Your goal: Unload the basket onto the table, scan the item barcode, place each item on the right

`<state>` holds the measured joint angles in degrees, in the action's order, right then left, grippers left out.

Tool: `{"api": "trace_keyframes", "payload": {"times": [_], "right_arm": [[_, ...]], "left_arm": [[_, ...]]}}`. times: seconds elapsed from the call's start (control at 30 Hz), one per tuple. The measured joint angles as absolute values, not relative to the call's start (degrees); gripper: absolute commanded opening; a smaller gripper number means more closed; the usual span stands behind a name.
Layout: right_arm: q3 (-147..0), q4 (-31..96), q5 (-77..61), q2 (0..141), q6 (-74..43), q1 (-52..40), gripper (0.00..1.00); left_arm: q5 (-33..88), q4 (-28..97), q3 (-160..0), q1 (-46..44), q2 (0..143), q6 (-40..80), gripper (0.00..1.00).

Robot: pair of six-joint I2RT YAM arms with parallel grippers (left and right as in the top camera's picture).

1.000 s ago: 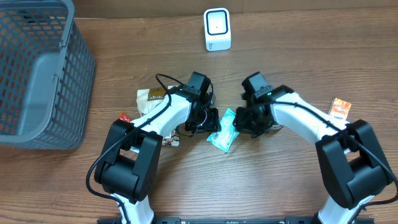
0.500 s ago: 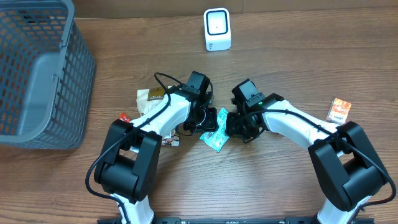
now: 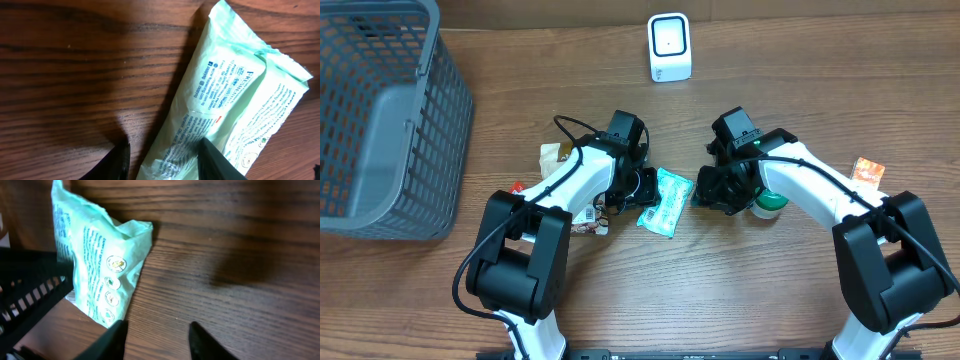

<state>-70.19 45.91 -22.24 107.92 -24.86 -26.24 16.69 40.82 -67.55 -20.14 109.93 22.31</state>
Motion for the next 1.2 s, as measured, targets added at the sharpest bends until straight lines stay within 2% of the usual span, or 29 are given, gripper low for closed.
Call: {"api": "trace_keyframes", "payload": {"times": [0.23,0.27,0.33,0.37,0.73,1.2], "right_arm": [[-70.19,41.85,-22.26,107.92,-25.96,-26.35,0.5],[-70.17,41.08,-22.31,107.92,-26.11,-26.35,0.5],[-70.17,39.18,-22.31,107.92,-26.52,-26.35,0.5],[-70.17,38.57,-22.28,107.92,-26.61,-26.35,0.5],[-67.57,30.79,-22.26,107.92,-29.82,-26.61,0.55],[-60.69,16.58,-19.81,107.92,-36.21,-29.71,0.56]], "left_arm": [[14.41,41.56,-68.1,-20.25,109.93,21.58,0.24],[14.35,41.32,-68.12,-20.25,109.93,20.86,0.21],[14.28,40.82,-68.14,-20.25,109.93,19.73,0.05],[14.31,40.69,-68.2,-20.25,109.93,19.4,0.04],[14.33,40.38,-68.42,-20.25,109.91,13.72,0.04],[14.35,40.64,-68.51,-20.25,109.91,12.67,0.04]]}}
